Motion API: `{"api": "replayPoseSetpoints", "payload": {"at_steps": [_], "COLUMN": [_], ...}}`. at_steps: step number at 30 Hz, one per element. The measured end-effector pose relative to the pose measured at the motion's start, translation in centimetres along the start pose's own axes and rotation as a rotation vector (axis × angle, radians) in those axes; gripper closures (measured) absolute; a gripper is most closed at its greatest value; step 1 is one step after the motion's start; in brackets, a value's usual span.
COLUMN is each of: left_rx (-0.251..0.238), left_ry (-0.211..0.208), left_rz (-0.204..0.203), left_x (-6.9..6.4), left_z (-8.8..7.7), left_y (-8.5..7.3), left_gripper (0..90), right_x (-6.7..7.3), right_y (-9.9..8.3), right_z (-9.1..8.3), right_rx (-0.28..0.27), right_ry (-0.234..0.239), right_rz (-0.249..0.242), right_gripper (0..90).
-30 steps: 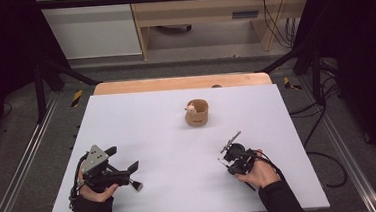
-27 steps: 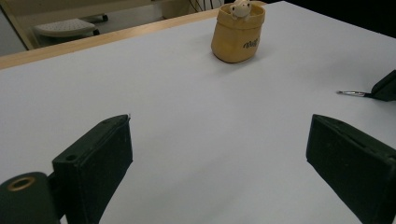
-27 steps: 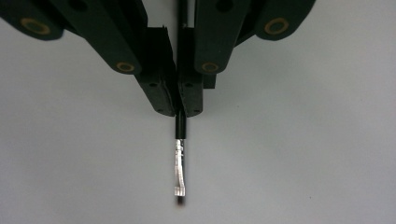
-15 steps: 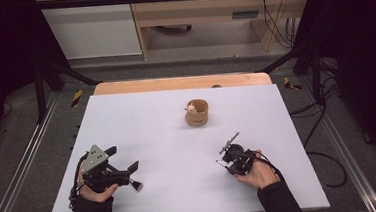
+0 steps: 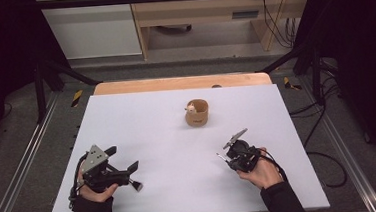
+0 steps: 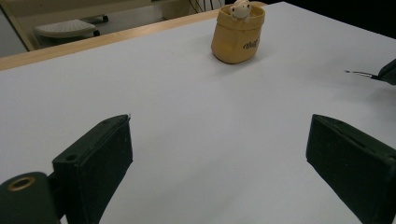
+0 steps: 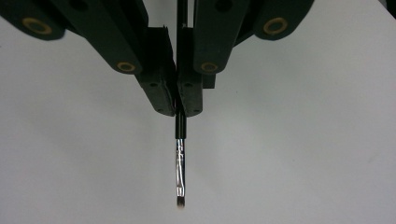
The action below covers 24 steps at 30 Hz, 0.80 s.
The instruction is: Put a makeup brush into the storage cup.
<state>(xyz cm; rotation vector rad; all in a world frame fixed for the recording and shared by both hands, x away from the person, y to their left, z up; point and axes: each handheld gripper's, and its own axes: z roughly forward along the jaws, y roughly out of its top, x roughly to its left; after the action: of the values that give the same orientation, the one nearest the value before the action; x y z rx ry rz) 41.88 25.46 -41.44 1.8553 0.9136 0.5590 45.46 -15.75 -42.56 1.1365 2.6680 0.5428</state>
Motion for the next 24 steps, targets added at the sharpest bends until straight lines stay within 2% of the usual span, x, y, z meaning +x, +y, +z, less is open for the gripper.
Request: {"api": "replayPoseSetpoints", "payload": {"at_steps": [6,14,20,24], "left_rx": [0.0,-0.002,-0.001,-0.002], "left_ry": [0.001,0.001,0.001,0.0], "left_rz": [0.002,-0.002,0.001,0.0], "left_x": [0.0,0.0,-0.1,-0.1], "left_z": [0.0,0.0,0.0,0.0], "left_y": [0.0,0.0,0.0,0.0], "left_gripper": [6.3,6.3,6.3,6.3], "right_x": [0.2,-0.5,-0.9,-1.2], "right_y": [0.2,0.0,-0.3,-0.3], "right_z": [-1.3,-3.0,-3.8,-4.2], "right_rx": [-0.081,-0.229,-0.296,-0.332], "right_ry": [-0.01,-0.017,-0.014,-0.023], "right_rz": [0.005,0.058,0.1,0.108], "right_gripper": [85.9,85.9,85.9,85.9]}}
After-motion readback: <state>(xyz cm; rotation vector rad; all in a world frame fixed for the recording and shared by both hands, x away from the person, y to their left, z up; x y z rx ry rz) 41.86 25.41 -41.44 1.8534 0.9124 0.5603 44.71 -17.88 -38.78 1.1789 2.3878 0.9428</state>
